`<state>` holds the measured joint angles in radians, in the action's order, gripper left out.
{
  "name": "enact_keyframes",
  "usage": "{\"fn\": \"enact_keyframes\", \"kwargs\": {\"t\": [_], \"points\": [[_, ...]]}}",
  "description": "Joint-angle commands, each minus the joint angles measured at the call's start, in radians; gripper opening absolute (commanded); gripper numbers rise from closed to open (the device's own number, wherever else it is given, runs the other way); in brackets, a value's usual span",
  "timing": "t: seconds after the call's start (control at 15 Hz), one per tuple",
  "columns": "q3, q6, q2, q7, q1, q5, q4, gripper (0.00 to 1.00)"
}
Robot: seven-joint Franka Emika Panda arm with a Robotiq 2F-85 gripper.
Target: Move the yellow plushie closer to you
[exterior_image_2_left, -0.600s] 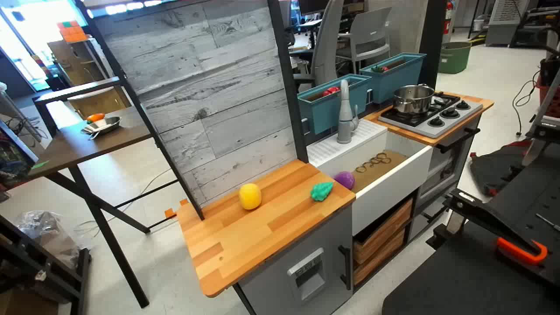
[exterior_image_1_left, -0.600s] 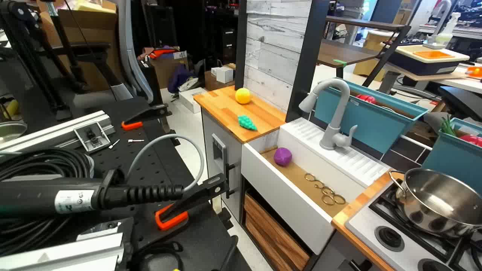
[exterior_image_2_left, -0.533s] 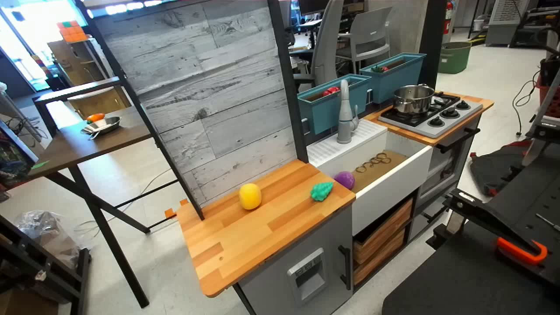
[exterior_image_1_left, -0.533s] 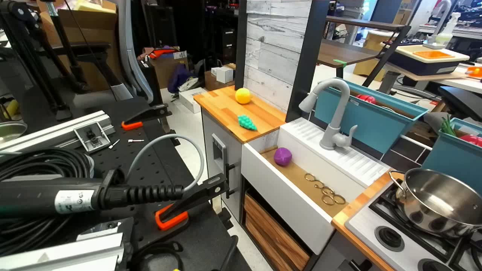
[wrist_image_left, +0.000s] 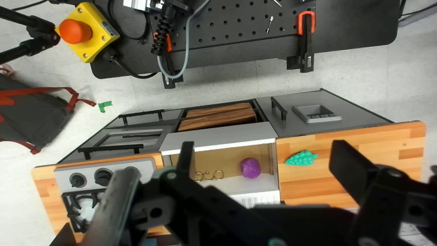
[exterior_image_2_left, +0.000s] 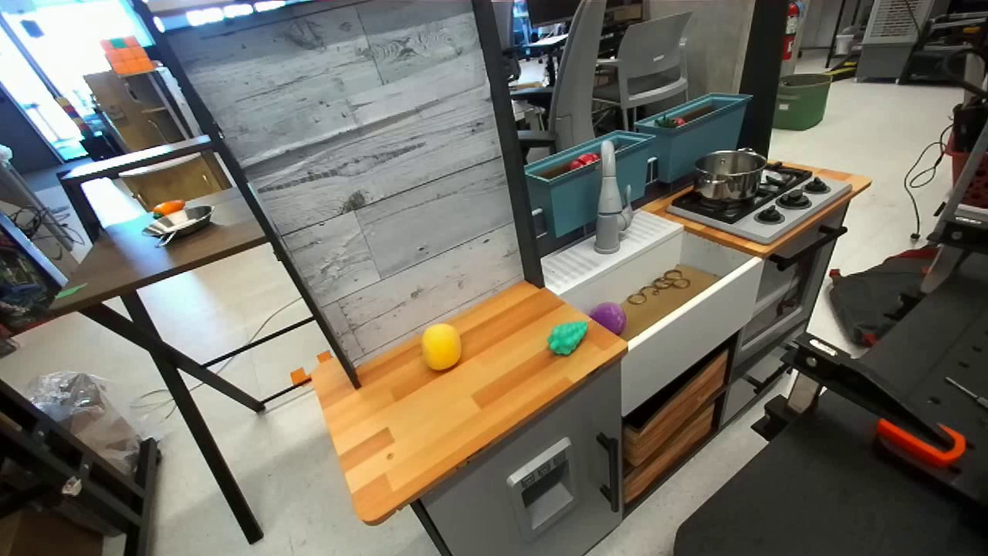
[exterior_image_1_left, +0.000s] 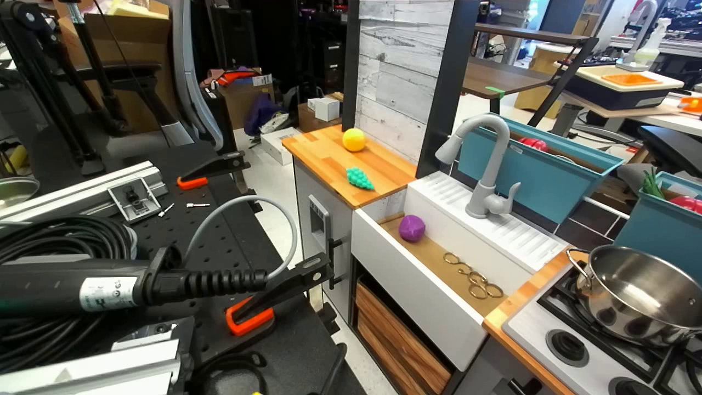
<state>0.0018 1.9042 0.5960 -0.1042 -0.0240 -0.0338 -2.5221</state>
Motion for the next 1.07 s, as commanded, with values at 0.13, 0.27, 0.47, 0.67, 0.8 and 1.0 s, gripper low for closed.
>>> {"fn": "enact_keyframes", "kwargs": {"t": [0.13,0.27,0.47,0.67,0.8,1.0], "points": [[0.011,-0.002,0.000,0.006,0.013,0.006,0.002,1.00],[0.011,-0.002,0.000,0.006,0.013,0.006,0.002,1.00],[0.011,-0.002,0.000,0.006,0.013,0.006,0.002,1.00],[0.011,-0.002,0.000,0.006,0.013,0.006,0.002,1.00],[0.011,-0.002,0.000,0.006,0.013,0.006,0.002,1.00],[0.050,0.027,-0.087,-0.030,-0.011,0.023,-0.002,1.00]]}}
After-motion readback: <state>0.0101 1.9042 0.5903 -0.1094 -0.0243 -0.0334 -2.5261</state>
